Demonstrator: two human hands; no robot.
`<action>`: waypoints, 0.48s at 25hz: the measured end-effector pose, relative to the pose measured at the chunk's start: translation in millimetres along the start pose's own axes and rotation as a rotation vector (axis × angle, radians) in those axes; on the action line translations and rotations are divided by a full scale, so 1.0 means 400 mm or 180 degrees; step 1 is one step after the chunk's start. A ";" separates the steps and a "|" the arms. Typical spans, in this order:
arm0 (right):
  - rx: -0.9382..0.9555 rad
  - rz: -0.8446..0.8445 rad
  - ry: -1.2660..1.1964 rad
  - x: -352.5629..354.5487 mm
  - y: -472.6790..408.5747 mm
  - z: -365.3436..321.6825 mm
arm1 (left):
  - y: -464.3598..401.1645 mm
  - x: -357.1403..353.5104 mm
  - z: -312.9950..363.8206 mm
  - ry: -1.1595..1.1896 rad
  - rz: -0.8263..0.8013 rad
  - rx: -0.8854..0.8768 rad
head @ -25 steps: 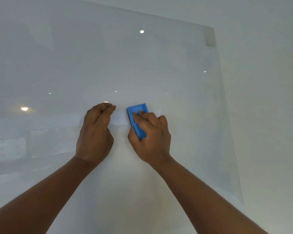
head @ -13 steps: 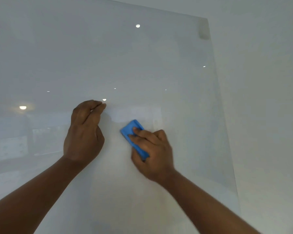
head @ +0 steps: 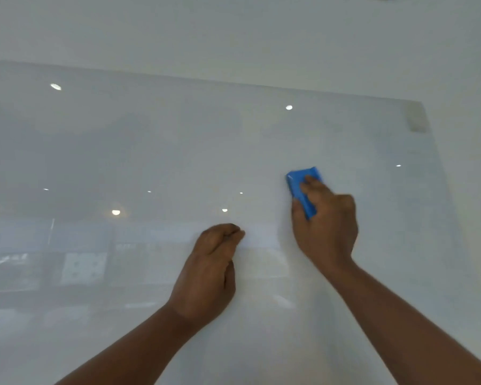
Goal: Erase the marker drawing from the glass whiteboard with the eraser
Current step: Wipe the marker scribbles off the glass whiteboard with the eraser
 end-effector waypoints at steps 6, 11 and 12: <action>-0.0100 -0.0154 -0.0084 -0.194 -0.083 -0.284 | -0.011 0.071 -0.082 0.0118 0.0206 -0.0102; 0.1037 -0.0995 -0.0936 -0.196 0.084 -0.479 | -0.024 0.167 -0.150 0.0311 0.1159 0.0468; 0.1226 -0.1115 -0.1024 -0.166 0.109 -0.466 | -0.023 0.190 -0.160 0.0342 0.1291 0.0546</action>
Point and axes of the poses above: each hand's wrist, its own y-axis away from the middle knuckle, its own x-axis out of the back of the hand, z = x × y, the point moved 3 cm from there along -y, towards the middle knuckle, and after that the axes turned 15 degrees about z, right-handed, at the moved point
